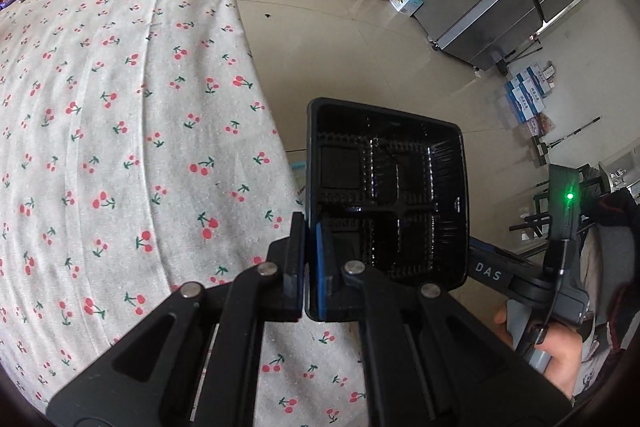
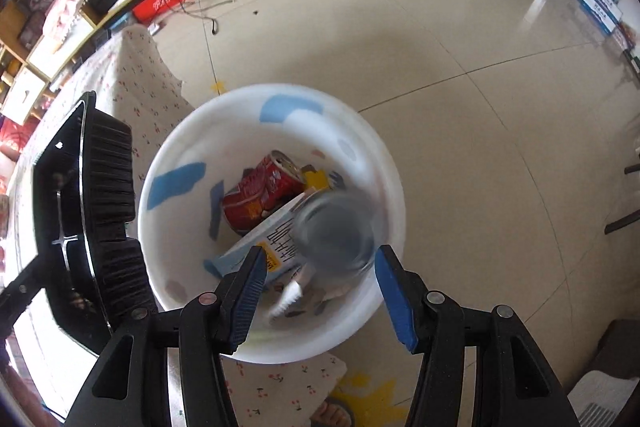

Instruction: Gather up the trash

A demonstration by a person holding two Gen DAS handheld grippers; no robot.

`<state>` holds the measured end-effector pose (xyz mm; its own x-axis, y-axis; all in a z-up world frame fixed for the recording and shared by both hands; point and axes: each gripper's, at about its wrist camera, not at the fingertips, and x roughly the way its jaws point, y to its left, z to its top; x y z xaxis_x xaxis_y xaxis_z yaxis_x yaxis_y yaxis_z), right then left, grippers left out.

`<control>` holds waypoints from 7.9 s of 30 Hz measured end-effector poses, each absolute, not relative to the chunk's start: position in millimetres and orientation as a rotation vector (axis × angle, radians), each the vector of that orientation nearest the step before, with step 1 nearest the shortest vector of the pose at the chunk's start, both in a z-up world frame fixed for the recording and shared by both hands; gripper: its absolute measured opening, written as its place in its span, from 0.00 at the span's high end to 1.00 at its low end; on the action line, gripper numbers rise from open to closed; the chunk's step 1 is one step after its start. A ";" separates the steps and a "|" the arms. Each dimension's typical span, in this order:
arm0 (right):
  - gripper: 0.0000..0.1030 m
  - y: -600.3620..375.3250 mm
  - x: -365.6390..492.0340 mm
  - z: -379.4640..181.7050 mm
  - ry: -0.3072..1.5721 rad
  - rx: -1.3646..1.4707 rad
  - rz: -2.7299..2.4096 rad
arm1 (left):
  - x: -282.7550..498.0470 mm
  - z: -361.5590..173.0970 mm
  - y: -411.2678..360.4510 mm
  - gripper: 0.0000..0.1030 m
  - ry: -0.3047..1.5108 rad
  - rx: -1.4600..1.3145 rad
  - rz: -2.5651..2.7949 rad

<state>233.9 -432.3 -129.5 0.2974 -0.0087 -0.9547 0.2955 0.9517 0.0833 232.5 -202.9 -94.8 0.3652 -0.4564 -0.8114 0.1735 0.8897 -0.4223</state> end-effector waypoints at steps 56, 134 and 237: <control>0.44 -473.3 204.2 -90.9 1.044 0.508 -0.226 | 256.8 -120.6 -240.7 0.66 1.149 -0.126 -0.474; 0.21 -282.0 53.8 -0.4 0.682 0.106 -0.263 | 103.8 -16.0 -88.7 0.15 0.885 -0.048 -0.261; 0.08 -242.4 -4.5 26.1 0.705 0.012 -0.330 | 50.7 12.1 -69.7 0.01 0.803 0.015 -0.195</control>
